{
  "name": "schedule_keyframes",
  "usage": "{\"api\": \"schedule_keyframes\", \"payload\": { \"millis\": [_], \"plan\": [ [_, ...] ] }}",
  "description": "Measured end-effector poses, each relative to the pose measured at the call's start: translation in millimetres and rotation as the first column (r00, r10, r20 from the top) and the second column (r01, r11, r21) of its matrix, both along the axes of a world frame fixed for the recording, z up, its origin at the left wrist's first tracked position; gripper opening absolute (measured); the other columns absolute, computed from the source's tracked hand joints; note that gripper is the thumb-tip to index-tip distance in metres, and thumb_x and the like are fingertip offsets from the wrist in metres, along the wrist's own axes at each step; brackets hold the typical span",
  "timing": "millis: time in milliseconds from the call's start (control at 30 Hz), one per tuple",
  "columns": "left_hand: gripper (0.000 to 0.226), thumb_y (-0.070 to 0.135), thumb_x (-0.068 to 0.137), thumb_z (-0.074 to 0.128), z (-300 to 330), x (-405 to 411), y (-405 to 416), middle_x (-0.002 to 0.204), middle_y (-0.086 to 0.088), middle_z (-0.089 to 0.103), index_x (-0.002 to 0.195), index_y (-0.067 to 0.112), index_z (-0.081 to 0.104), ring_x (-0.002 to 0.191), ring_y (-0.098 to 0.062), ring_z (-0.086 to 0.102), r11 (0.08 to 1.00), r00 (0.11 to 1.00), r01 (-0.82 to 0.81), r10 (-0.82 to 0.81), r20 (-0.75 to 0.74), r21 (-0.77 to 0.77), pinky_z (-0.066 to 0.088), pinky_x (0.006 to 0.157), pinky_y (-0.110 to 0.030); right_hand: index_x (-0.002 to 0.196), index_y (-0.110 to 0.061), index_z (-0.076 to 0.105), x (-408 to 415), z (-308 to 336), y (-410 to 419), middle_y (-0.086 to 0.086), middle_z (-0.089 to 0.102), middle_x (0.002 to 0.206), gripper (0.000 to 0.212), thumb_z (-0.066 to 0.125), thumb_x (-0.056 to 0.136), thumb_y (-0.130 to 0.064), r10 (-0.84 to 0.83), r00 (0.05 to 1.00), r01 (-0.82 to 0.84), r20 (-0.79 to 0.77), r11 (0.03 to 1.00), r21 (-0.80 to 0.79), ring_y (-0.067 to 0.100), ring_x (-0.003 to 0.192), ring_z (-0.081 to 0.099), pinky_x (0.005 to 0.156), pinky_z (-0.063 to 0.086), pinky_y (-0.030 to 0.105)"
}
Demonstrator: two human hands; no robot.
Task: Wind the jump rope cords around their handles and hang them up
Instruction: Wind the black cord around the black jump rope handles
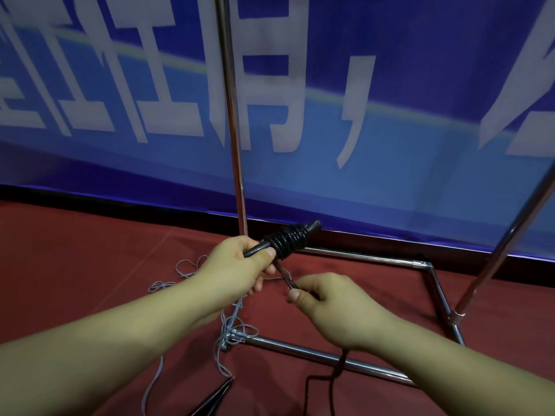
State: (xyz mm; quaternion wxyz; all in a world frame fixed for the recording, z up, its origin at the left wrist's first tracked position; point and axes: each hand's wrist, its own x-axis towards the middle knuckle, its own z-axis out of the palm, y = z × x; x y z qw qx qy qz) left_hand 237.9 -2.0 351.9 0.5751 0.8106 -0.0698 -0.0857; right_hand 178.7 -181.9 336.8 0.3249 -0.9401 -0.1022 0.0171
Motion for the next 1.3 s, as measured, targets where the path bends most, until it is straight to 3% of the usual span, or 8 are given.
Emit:
{"api": "schedule_keyframes", "payload": {
  "millis": [200, 367, 500, 633, 733, 967, 1167, 1300],
  "plan": [
    [0.012, 0.024, 0.097, 0.062, -8.7, 8.6, 4.2, 0.077, -0.005, 0.076, 0.092, 0.014, 0.062, 0.051, -0.014, 0.057, 0.989, 0.998, -0.039, 0.030, 0.062, 0.143, 0.046, 0.060, -0.031, 0.076, -0.019, 0.057, -8.6, 4.1, 7.0, -0.005, 0.050, 0.059, 0.029, 0.052, 0.100, -0.033, -0.016, 0.998, 0.016, 0.061, 1.000, 0.003, 0.012, 0.060, 0.048, 0.057, 0.036, 0.019],
    [0.017, 0.033, 0.094, 0.064, -7.3, 11.8, 5.7, 0.078, 0.004, 0.075, 0.084, 0.020, 0.063, 0.062, -0.013, 0.059, 0.922, 0.981, -0.086, 0.013, 0.192, 0.378, 0.044, 0.063, -0.029, 0.093, -0.016, 0.067, -15.7, 8.3, 14.3, -0.003, 0.060, 0.065, 0.022, 0.051, 0.100, -0.029, -0.057, 0.995, 0.051, 0.078, 0.996, 0.079, 0.014, 0.062, 0.054, 0.057, 0.039, 0.022],
    [0.019, 0.036, 0.095, 0.063, -5.4, 5.9, 5.0, 0.079, 0.002, 0.070, 0.084, 0.021, 0.060, 0.069, -0.014, 0.060, 0.867, 0.972, -0.086, -0.035, 0.233, 0.491, 0.039, 0.058, -0.026, 0.078, -0.014, 0.065, -17.4, 16.0, 15.5, -0.003, 0.054, 0.057, 0.029, 0.056, 0.097, -0.034, -0.114, 0.993, 0.115, -0.019, 0.992, 0.060, 0.013, 0.056, 0.053, 0.057, 0.041, 0.024],
    [0.016, 0.034, 0.095, 0.062, -7.3, 0.5, 3.1, 0.074, 0.006, 0.058, 0.086, 0.024, 0.053, 0.070, -0.016, 0.055, 0.803, 0.934, -0.086, -0.141, 0.329, 0.590, 0.037, 0.059, -0.030, 0.081, -0.008, 0.071, -14.6, 21.1, 13.1, -0.003, 0.053, 0.052, 0.036, 0.061, 0.093, -0.041, -0.212, 0.955, 0.244, -0.208, 0.959, 0.145, 0.022, 0.059, 0.065, 0.058, 0.049, 0.025],
    [0.015, 0.037, 0.095, 0.061, -9.9, 1.8, 1.1, 0.078, 0.006, 0.059, 0.090, 0.027, 0.051, 0.075, -0.018, 0.058, 0.773, 0.913, -0.068, -0.207, 0.352, 0.631, 0.041, 0.064, -0.033, 0.081, -0.006, 0.071, -14.6, 20.7, 11.4, -0.006, 0.048, 0.049, 0.037, 0.063, 0.091, -0.041, -0.235, 0.929, 0.298, -0.285, 0.933, 0.202, 0.017, 0.053, 0.056, 0.067, 0.058, 0.037],
    [0.011, 0.039, 0.093, 0.065, -8.5, 3.7, -0.1, 0.075, 0.007, 0.063, 0.089, 0.030, 0.060, 0.068, -0.012, 0.059, 0.755, 0.914, -0.009, -0.260, 0.313, 0.656, 0.041, 0.057, -0.027, 0.082, -0.013, 0.074, -16.2, 19.2, 0.5, -0.007, 0.044, 0.048, 0.017, 0.065, 0.093, -0.022, -0.230, 0.908, 0.361, -0.351, 0.855, 0.374, 0.011, 0.044, 0.041, 0.048, 0.040, 0.025],
    [0.005, 0.038, 0.090, 0.070, -5.8, -2.6, -0.4, 0.078, 0.007, 0.068, 0.090, 0.034, 0.066, 0.073, -0.012, 0.065, 0.728, 0.898, 0.151, -0.383, 0.214, 0.669, 0.054, 0.068, -0.035, 0.091, -0.023, 0.078, -18.7, 29.1, -15.9, -0.009, 0.055, 0.057, 0.014, 0.065, 0.094, -0.028, -0.237, 0.962, 0.253, -0.134, 0.960, 0.118, 0.006, 0.049, 0.043, 0.044, 0.033, 0.014],
    [0.003, 0.035, 0.090, 0.070, -4.0, -8.9, -0.9, 0.076, 0.007, 0.068, 0.091, 0.032, 0.068, 0.071, -0.009, 0.063, 0.672, 0.844, 0.258, -0.506, 0.176, 0.695, 0.051, 0.066, -0.030, 0.084, -0.027, 0.078, -16.7, 28.6, -20.6, -0.007, 0.074, 0.070, 0.013, 0.067, 0.091, -0.027, -0.195, 0.980, 0.197, -0.033, 0.978, 0.069, 0.001, 0.064, 0.065, 0.064, 0.052, 0.021]
  ]
}}
